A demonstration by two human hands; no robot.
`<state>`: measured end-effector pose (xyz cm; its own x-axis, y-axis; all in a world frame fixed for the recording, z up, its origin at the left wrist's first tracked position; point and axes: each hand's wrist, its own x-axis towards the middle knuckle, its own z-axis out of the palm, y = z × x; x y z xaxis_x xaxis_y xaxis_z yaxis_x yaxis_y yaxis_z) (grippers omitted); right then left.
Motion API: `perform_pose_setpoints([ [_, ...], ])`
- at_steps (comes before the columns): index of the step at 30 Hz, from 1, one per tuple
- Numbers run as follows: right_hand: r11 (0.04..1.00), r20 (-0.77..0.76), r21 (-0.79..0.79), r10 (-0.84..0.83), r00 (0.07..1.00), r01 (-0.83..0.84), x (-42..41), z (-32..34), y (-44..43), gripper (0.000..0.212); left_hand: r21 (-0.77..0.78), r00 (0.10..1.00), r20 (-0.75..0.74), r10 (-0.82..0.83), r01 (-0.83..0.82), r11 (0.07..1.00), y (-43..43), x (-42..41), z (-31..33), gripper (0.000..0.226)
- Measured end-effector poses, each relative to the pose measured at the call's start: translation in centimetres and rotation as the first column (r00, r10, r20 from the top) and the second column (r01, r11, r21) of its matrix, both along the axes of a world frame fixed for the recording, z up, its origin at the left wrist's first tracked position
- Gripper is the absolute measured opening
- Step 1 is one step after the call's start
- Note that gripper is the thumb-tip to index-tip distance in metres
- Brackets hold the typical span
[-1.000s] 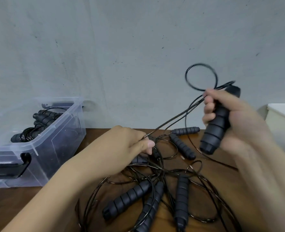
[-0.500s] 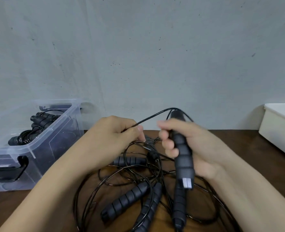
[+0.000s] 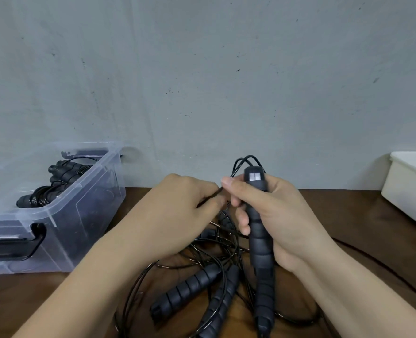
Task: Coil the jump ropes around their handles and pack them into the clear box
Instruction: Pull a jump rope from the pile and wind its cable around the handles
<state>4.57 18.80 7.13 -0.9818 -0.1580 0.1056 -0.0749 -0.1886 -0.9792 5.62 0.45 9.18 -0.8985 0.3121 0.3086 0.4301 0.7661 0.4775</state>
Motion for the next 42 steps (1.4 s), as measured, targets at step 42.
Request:
perform_pose_setpoints([
  [42, 0.958, 0.151, -0.275, 0.124, 0.981, -0.078, -0.5, -0.1, -0.1, 0.011, 0.06, 0.998, -0.018, 0.056, -0.055, 0.997, 1.1, -0.7, -1.6, 0.031],
])
